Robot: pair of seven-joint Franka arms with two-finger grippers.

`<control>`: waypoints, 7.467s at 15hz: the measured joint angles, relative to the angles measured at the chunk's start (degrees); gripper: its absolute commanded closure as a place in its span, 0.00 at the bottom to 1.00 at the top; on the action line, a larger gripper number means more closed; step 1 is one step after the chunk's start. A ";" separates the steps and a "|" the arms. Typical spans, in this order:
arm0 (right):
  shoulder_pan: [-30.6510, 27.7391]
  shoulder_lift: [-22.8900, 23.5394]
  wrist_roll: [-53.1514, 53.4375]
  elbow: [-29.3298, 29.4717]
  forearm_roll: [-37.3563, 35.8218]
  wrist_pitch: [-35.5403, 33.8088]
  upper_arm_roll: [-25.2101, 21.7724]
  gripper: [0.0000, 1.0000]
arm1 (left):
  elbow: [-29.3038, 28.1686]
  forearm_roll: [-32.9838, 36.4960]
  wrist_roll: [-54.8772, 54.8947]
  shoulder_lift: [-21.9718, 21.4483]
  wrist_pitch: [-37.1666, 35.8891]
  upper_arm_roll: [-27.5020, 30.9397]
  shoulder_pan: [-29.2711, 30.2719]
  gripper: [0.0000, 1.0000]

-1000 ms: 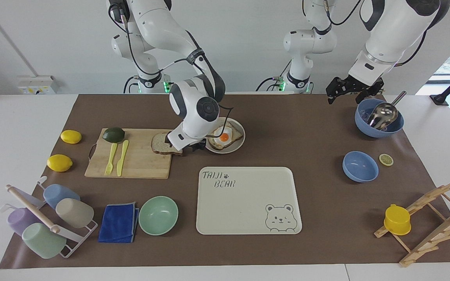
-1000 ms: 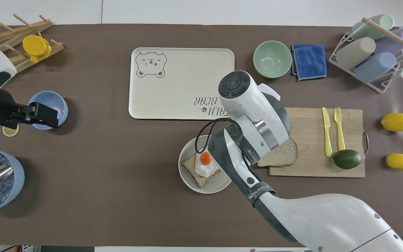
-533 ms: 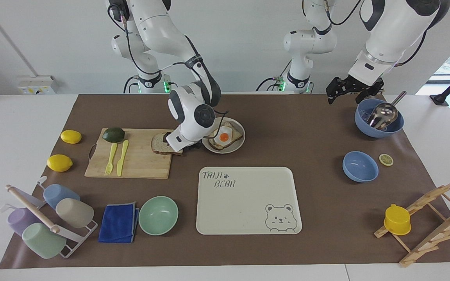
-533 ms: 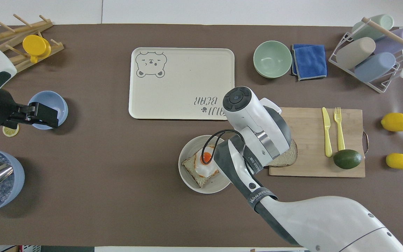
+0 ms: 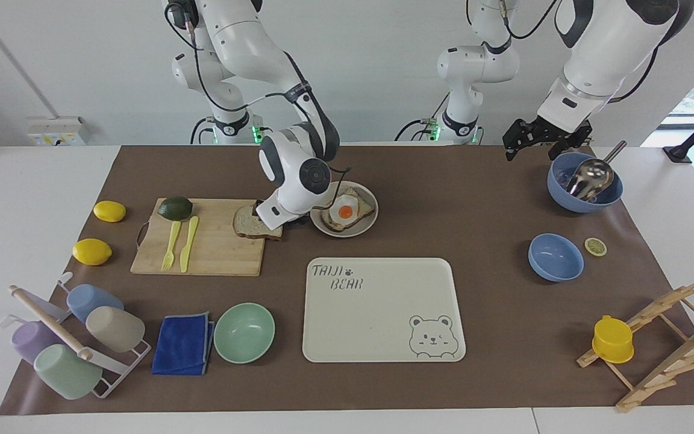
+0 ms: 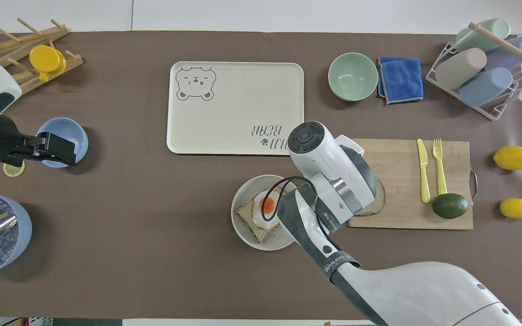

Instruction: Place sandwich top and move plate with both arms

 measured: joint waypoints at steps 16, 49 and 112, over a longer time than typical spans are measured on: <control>2.63 -1.65 -0.03 4.85 -0.12 -5.11 0.53 1.00 | 0.00 0.00 0.00 0.00 0.00 0.00 0.00 0.00; 6.94 -1.58 9.89 17.17 8.35 1.16 6.30 0.00 | 0.00 0.00 0.00 0.00 0.00 0.00 0.00 0.00; -29.73 -20.85 -35.88 17.33 10.33 -17.38 -6.28 0.00 | -38.46 -20.62 -20.75 7.46 53.84 -2.68 -26.57 0.49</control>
